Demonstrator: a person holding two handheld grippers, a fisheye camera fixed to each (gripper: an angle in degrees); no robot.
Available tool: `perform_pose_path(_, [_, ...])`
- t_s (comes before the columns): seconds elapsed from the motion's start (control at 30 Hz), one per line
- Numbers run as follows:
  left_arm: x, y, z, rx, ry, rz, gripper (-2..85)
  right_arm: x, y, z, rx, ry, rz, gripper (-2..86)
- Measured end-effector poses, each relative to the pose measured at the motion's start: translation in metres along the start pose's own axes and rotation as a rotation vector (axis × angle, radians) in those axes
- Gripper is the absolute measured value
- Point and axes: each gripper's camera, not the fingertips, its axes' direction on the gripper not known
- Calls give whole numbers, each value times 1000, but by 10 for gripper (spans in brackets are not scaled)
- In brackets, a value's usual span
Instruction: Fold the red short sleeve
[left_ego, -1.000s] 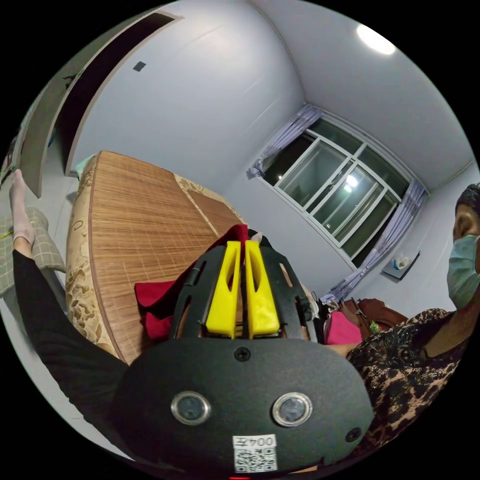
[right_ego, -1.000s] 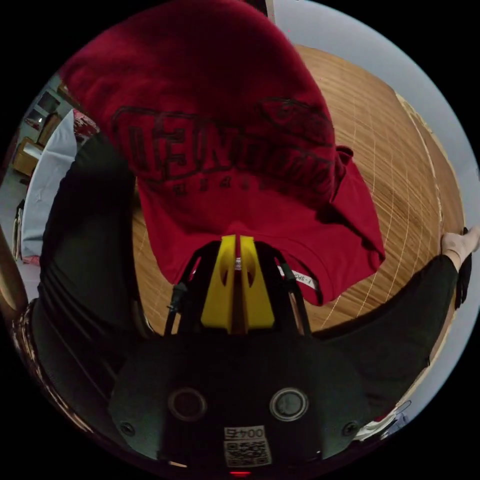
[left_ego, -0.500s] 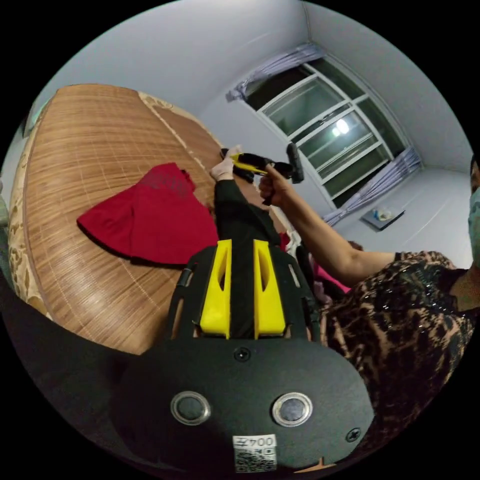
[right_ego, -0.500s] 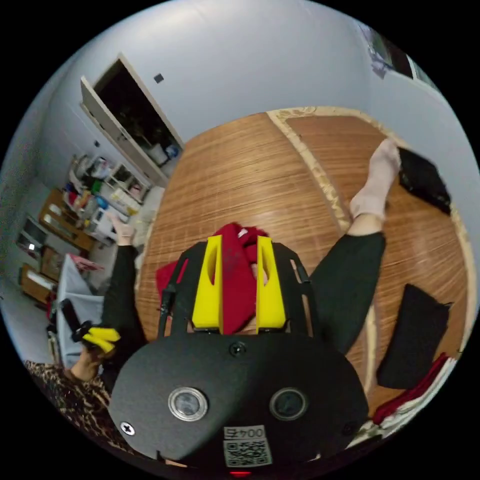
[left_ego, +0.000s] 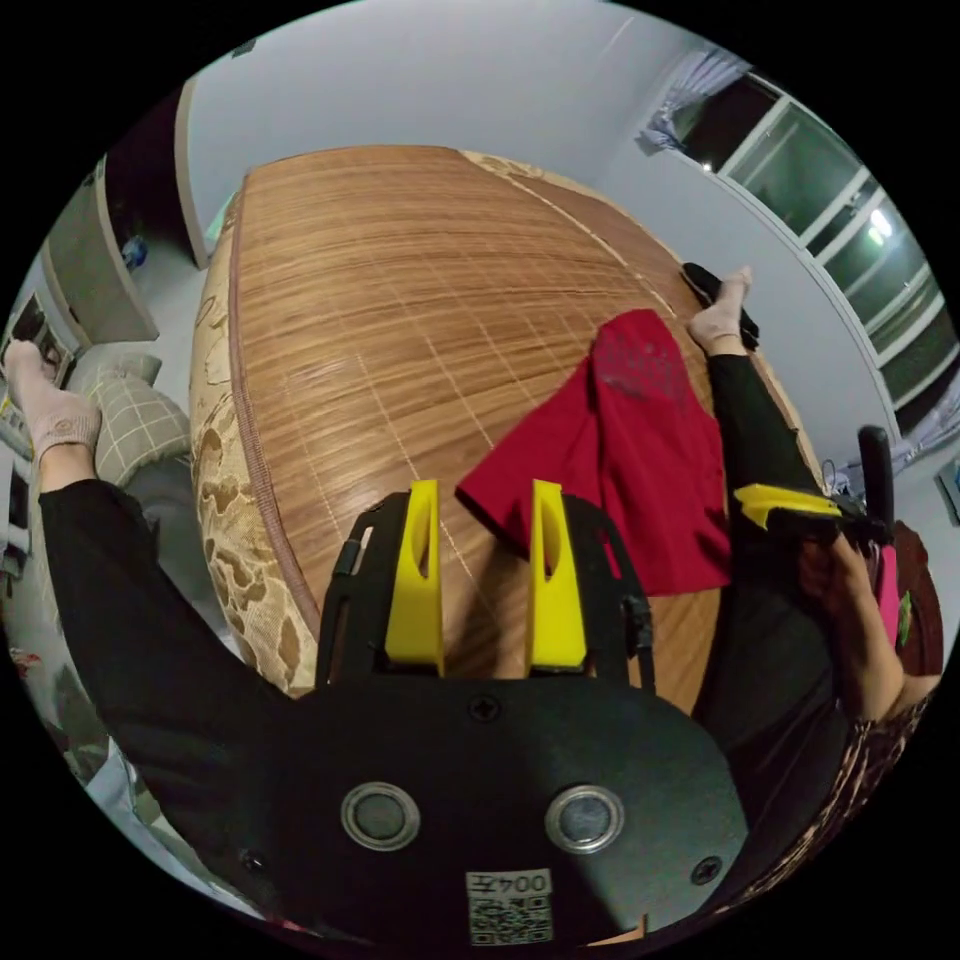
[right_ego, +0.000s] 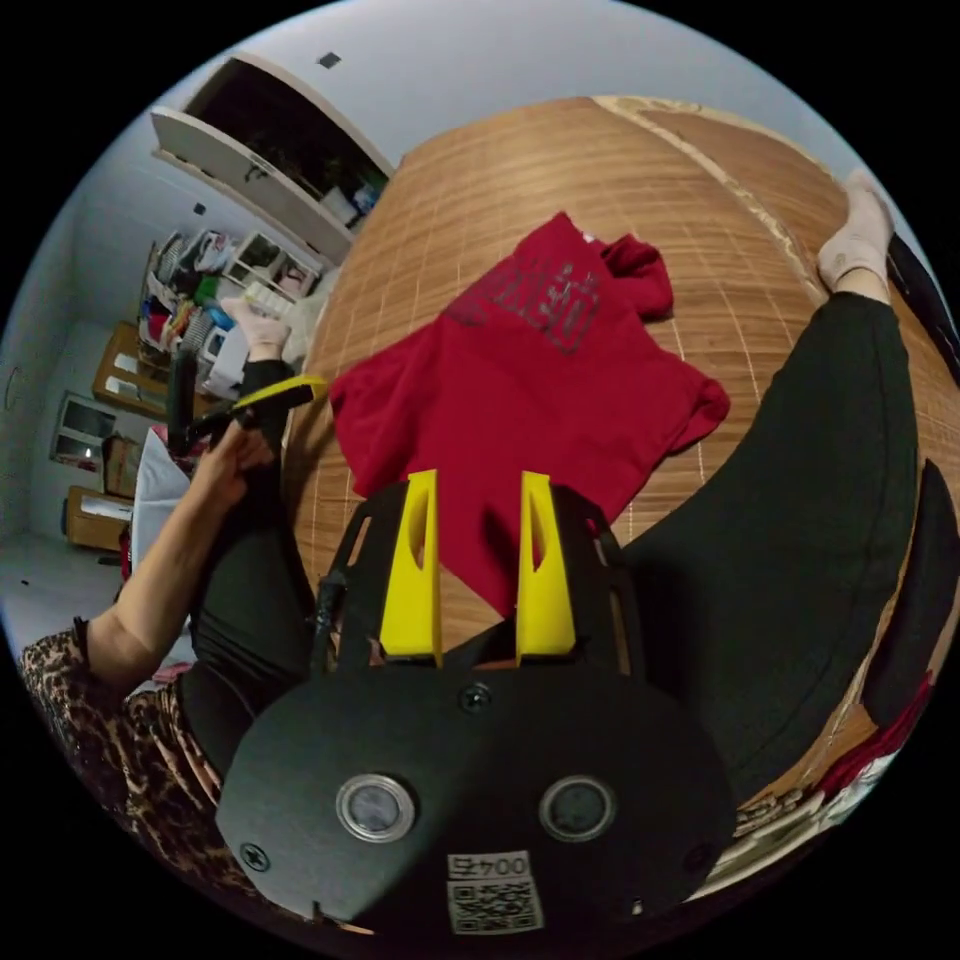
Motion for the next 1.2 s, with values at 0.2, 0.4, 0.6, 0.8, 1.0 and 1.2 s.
perform_pose_path(0.2, [-4, -9, 7, 63, 23, 64, 131, 1, -23, 8, -78, 35, 63, 135])
perform_pose_path(0.4, [-45, 1, -7, 134, 114, -31, 126, 9, -39, 10, -190, 72, 141, 137])
perform_pose_path(0.6, [-70, -10, -11, 132, 193, -56, 122, -9, -59, 28, -338, 157, 105, 140])
perform_pose_path(0.8, [-72, -22, -15, 111, 207, 18, 114, -20, -71, 33, -403, 183, 87, 142])
perform_pose_path(1.0, [-85, -24, -28, 96, 249, 25, 95, -40, -69, 31, -422, 299, 21, 140])
perform_pose_path(1.2, [-93, -26, -43, 51, 267, 58, 61, -54, -62, 24, -426, 403, -61, 119])
